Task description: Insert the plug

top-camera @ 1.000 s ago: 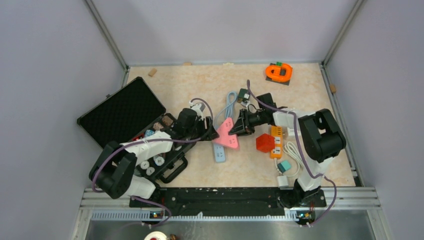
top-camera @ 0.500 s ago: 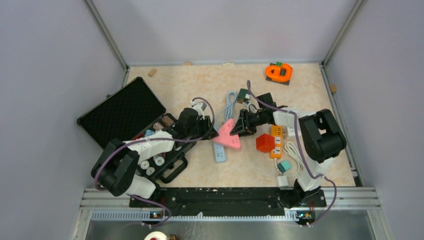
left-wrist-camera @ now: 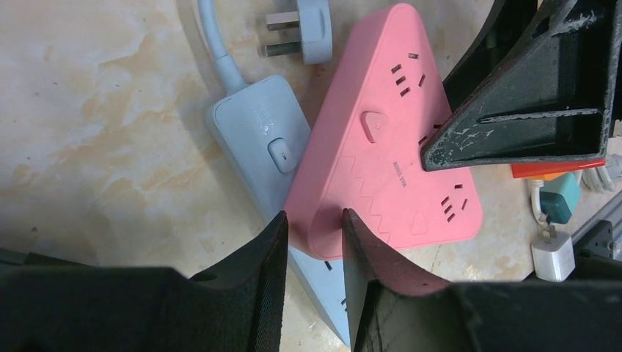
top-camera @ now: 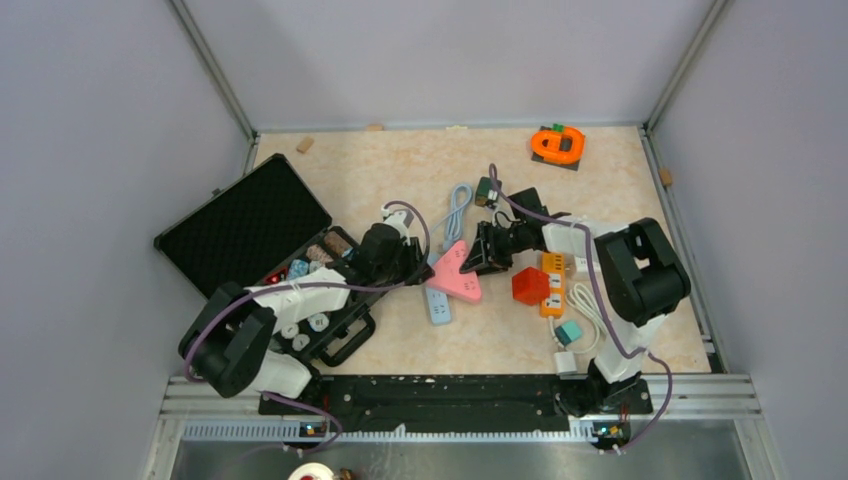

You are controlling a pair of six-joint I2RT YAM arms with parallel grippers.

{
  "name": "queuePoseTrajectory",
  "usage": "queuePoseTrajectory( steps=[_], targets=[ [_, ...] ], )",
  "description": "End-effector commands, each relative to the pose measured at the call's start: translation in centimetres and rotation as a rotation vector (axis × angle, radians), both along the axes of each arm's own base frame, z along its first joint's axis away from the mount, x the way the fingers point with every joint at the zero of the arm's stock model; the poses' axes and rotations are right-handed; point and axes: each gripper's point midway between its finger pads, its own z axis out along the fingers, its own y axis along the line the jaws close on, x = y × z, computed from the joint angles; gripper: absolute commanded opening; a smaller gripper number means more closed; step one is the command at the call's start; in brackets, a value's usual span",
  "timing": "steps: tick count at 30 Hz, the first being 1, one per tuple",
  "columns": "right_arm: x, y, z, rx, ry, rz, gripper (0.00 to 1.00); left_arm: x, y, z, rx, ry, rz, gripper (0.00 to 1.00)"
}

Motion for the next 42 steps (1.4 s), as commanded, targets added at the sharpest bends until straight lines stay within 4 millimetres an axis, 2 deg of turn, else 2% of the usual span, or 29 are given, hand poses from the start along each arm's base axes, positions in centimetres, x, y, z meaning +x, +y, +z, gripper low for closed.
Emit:
queuePoseTrajectory(
  steps=[1, 8, 11, 14, 17, 19, 20, 23, 25, 28, 31, 35, 39, 42],
  targets=[
    [1.1, -2.3, -5.6, -0.295, -0.107, -0.05, 0.35, -3.3, 4.5, -5.1, 0.236, 0.132, 0.056, 0.33],
    [1.1, -2.3, -5.8, -0.343, -0.125, -0.045, 0.35, -4.1, 5.9, -7.6, 0.318, 0.186, 0.094, 0.31],
    [1.3, -2.2, -5.1, -0.349, -0.151, -0.049, 0.38, -4.2, 6.0, -7.8, 0.322, 0.188, 0.096, 0.31],
    [1.7, -2.2, -3.5, -0.334, -0.196, -0.056, 0.45, -3.8, 5.7, -6.9, 0.313, 0.165, 0.095, 0.33],
    [2.4, -2.3, -1.0, -0.325, -0.266, -0.073, 0.56, -2.9, 5.4, -5.3, 0.306, 0.127, 0.099, 0.38],
    [2.9, -2.7, 1.1, -0.329, -0.319, -0.094, 0.65, -2.3, 5.0, -3.9, 0.29, 0.093, 0.097, 0.45],
    [3.2, -2.8, 2.8, -0.321, -0.36, -0.108, 0.7, -1.9, 4.7, -3.1, 0.273, 0.073, 0.094, 0.48],
    [3.5, -3.7, 6.2, -0.323, -0.441, -0.151, 0.8, -1.0, 3.3, 0.2, 0.193, -0.001, 0.071, 0.62],
    [3.4, -4.3, 8.1, -0.323, -0.484, -0.181, 0.82, -0.8, 2.6, 2.6, 0.126, -0.056, 0.056, 0.73],
    [2.6, -5.6, 9.7, -0.341, -0.515, -0.214, 0.85, -1.4, 1.9, 5.8, 0.027, -0.125, 0.025, 0.87],
    [1.5, -7.3, 9.8, -0.39, -0.51, -0.248, 0.86, -2.6, 1.9, 8.6, -0.061, -0.192, -0.008, 0.98],
    [0.0, -9.6, 8.4, -0.441, -0.433, -0.31, 0.85, -4.5, 2.2, 10.8, -0.157, -0.251, -0.045, 0.99],
    [-1.1, -12.0, 6.8, -0.497, -0.346, -0.382, 0.85, -6.2, 2.7, 12.1, -0.234, -0.293, -0.068, 0.99],
    [-1.9, -13.5, 5.9, -0.527, -0.295, -0.418, 0.85, -6.8, 3.3, 12.3, -0.252, -0.314, -0.055, 0.99]
  ],
)
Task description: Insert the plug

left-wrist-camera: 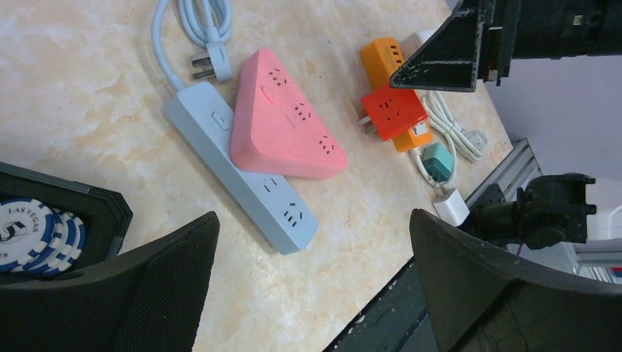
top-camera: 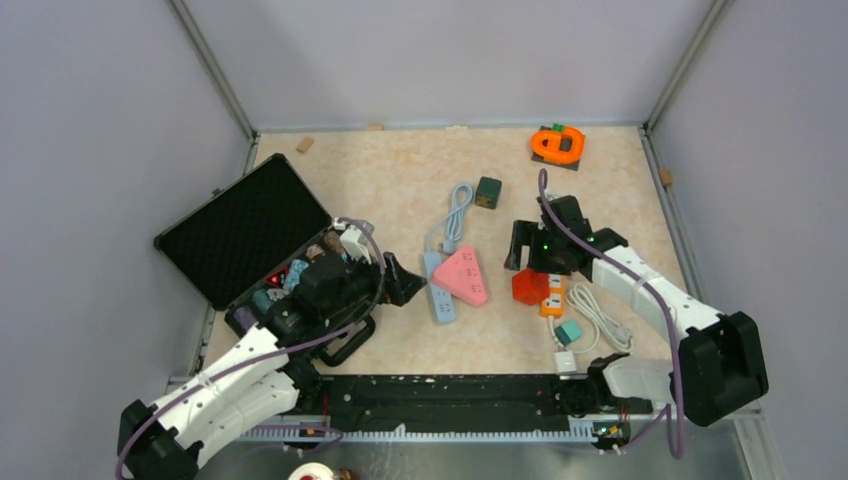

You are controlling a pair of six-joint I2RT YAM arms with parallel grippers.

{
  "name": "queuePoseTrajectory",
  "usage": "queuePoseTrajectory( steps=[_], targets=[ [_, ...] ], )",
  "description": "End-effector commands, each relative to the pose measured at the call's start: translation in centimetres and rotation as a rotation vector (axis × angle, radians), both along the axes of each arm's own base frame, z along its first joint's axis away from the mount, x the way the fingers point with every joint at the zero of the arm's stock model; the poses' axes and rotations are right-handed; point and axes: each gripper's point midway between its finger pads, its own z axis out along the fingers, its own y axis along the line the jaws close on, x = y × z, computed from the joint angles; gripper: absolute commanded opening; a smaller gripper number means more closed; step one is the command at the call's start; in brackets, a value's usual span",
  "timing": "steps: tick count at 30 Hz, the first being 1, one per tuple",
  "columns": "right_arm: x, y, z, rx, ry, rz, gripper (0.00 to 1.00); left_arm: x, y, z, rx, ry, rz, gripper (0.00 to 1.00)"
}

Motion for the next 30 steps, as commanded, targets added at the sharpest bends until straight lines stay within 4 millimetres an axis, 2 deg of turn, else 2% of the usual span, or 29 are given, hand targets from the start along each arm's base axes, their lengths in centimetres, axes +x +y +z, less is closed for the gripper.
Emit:
queuePoseTrajectory(
  steps=[1, 4, 9, 16, 25, 30],
  targets=[
    [-1.2, -2.7, -0.5, -0.039, 0.047, -0.111, 0.85, -0.9, 0.4, 0.8, -0.06, -0.038, -0.009, 0.99],
    [-1.8, -3.5, -1.1, -0.058, 0.066, -0.13, 0.86, -1.0, 0.9, 0.6, -0.056, -0.044, 0.012, 0.99],
    [-2.3, -3.7, -2.2, -0.062, 0.104, -0.128, 0.85, -1.0, 1.0, 0.2, -0.048, -0.034, 0.017, 0.99],
    [-2.3, -3.6, -3.8, -0.051, 0.147, -0.113, 0.79, -1.1, 0.7, 0.1, -0.048, -0.018, -0.003, 0.99],
    [-2.1, -1.6, -4.4, 0.025, 0.174, -0.048, 0.56, -1.1, 0.8, 0.2, -0.044, -0.024, 0.004, 0.99],
    [-1.8, -1.0, -4.1, 0.057, 0.162, -0.023, 0.25, -1.2, 0.7, 0.0, -0.042, -0.016, -0.002, 0.99]
  ],
)
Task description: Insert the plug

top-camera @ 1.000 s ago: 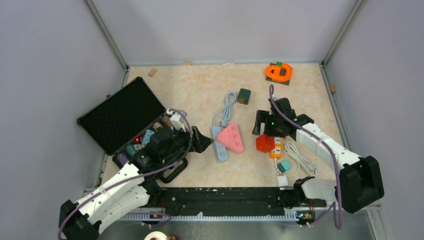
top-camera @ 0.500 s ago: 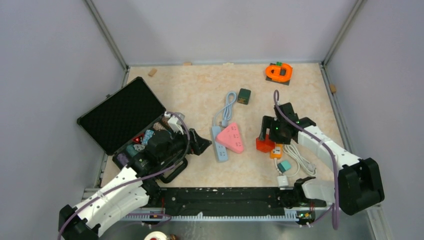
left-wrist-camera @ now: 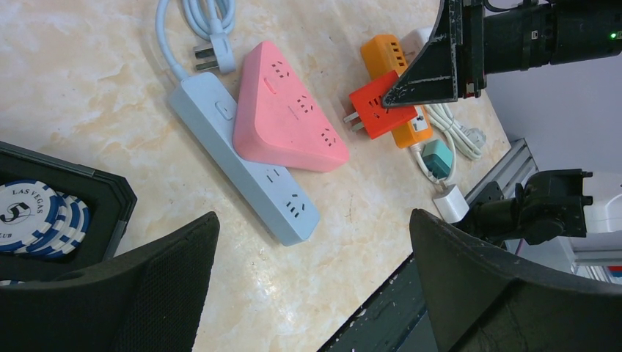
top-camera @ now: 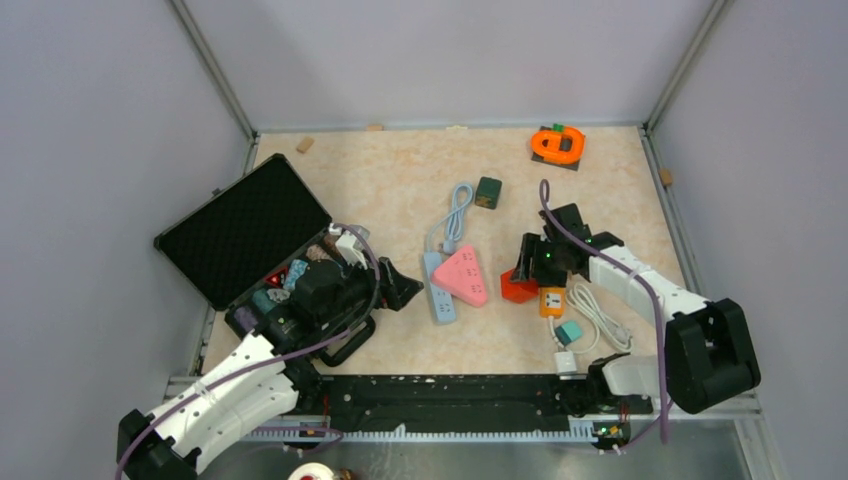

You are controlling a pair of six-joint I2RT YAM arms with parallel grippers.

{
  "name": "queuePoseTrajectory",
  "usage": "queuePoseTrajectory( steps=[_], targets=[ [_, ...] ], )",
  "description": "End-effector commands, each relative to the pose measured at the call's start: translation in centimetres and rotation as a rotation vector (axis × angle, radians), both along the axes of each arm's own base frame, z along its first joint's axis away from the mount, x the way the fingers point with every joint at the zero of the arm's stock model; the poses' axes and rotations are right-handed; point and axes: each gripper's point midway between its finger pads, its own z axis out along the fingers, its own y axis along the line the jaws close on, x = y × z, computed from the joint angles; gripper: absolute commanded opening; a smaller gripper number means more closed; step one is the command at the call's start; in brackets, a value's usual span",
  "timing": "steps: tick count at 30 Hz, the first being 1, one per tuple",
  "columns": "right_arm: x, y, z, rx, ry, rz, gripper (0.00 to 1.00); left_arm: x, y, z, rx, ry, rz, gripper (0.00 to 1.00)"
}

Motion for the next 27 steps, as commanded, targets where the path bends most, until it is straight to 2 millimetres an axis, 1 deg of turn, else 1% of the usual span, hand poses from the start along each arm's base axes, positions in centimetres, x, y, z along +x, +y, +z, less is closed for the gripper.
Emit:
queuePoseTrajectory(
  steps=[1, 2, 4, 12, 18, 22, 23, 24, 27],
  targets=[
    [0.6, 1.0, 0.5, 0.061, -0.032, 0.033, 0.22, 0.0, -0.1, 0.4, -0.017, -0.007, -0.004, 0.99],
    [0.6, 1.3, 0.9, 0.074, -0.042, 0.039, 0.18, 0.0, -0.1, 0.3, -0.015, -0.004, -0.003, 0.99],
    [0.7, 1.7, 1.6, 0.1, -0.062, 0.054, 0.16, 0.0, -0.1, 0.1, -0.015, -0.001, -0.002, 0.99],
    [0.8, 3.3, 4.1, 0.186, -0.135, 0.155, 0.0, 0.2, -0.8, -0.6, -0.021, 0.03, -0.017, 0.99],
    [0.4, 5.3, 6.4, 0.303, -0.188, 0.248, 0.0, 0.2, -1.5, -0.9, -0.021, 0.06, -0.045, 0.99],
    [-0.6, 7.2, 8.4, 0.432, -0.194, 0.335, 0.0, 0.0, -2.1, -0.7, -0.033, 0.075, -0.069, 0.99],
    [-1.0, 7.8, 9.0, 0.473, -0.192, 0.364, 0.0, 0.0, -2.2, -0.5, -0.04, 0.072, -0.074, 0.99],
    [-1.3, 8.3, 9.6, 0.513, -0.192, 0.39, 0.0, 0.1, -2.4, 0.1, -0.06, 0.056, -0.082, 0.99],
    [-2.4, 9.4, 11.1, 0.614, -0.19, 0.467, 0.0, 0.0, -2.7, 0.7, -0.086, 0.046, -0.095, 0.99]
  ],
)
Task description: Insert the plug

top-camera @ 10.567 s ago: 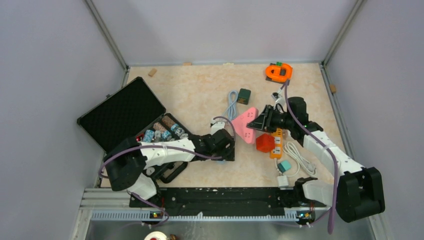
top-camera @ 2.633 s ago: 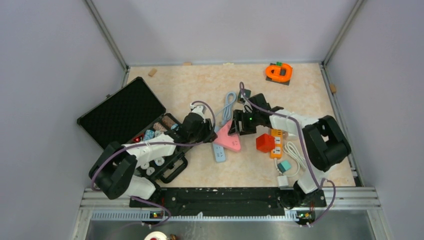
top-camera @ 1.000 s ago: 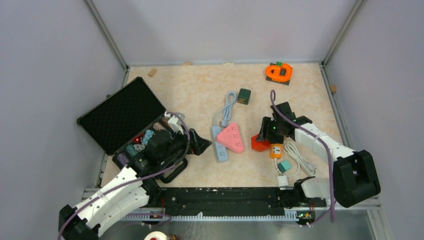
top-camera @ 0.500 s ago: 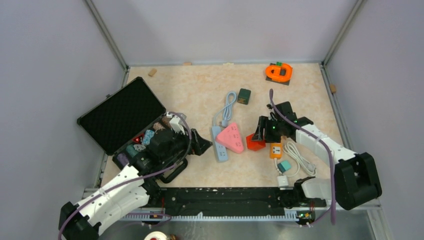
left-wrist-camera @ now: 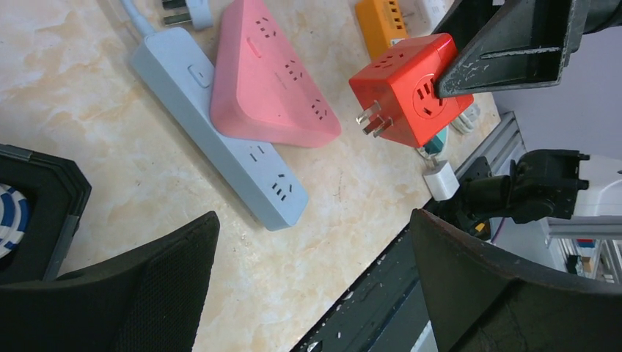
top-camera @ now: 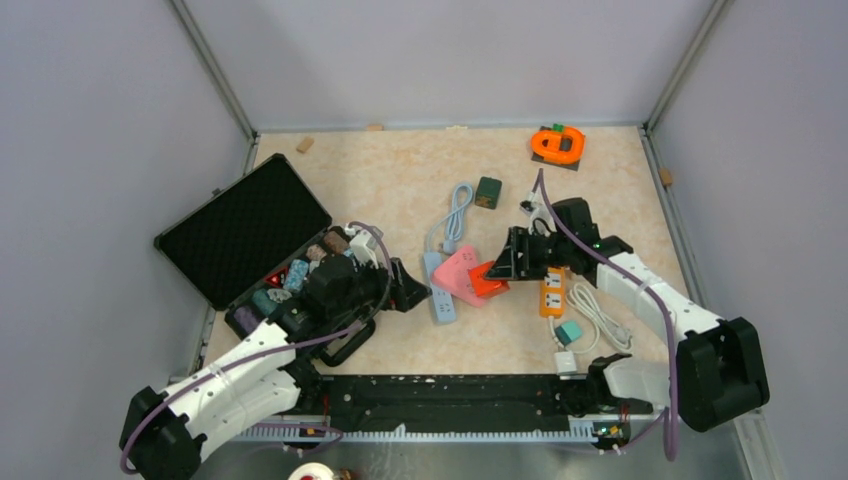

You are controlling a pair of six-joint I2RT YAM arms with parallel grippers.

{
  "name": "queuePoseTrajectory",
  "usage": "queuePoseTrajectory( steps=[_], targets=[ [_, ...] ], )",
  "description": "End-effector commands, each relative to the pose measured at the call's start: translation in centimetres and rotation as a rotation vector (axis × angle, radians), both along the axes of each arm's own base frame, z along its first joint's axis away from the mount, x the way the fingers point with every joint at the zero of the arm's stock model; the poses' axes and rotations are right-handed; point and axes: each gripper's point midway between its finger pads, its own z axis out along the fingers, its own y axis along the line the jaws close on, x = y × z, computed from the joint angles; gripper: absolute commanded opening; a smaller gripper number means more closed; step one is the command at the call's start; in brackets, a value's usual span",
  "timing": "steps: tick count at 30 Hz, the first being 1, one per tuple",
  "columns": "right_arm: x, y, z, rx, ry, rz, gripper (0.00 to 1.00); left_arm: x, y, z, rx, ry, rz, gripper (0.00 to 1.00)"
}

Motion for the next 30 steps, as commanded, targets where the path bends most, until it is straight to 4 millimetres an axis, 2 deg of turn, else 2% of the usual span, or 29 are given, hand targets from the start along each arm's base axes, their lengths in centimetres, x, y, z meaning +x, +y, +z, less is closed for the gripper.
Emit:
queuePoseTrajectory(
  steps=[1, 4, 13, 17, 24, 30],
  targets=[
    [-1.1, 2.8, 5.4, 0.237, -0.088, 0.171, 0.0, 0.4, -1.2, 3.4, -0.104, -0.075, -0.036, 0.99],
    [-1.5, 3.1, 6.1, 0.265, -0.097, 0.201, 0.0, 0.1, -1.6, 3.9, -0.12, -0.08, -0.059, 0.99],
    [-1.4, 2.9, 6.4, 0.256, -0.129, 0.202, 0.0, -0.1, -1.6, 3.8, -0.117, -0.076, -0.071, 0.99],
    [-2.7, 3.6, 8.3, 0.354, -0.165, 0.293, 0.0, -0.2, -1.7, 3.9, -0.118, -0.084, -0.083, 0.99],
    [-4.4, 3.5, 11.2, 0.408, -0.294, 0.384, 0.0, -1.0, -2.2, 4.9, -0.157, -0.124, -0.142, 0.99],
    [-4.8, 3.4, 11.7, 0.416, -0.325, 0.403, 0.0, -1.8, -2.8, 6.1, -0.216, -0.15, -0.197, 0.99]
  ],
)
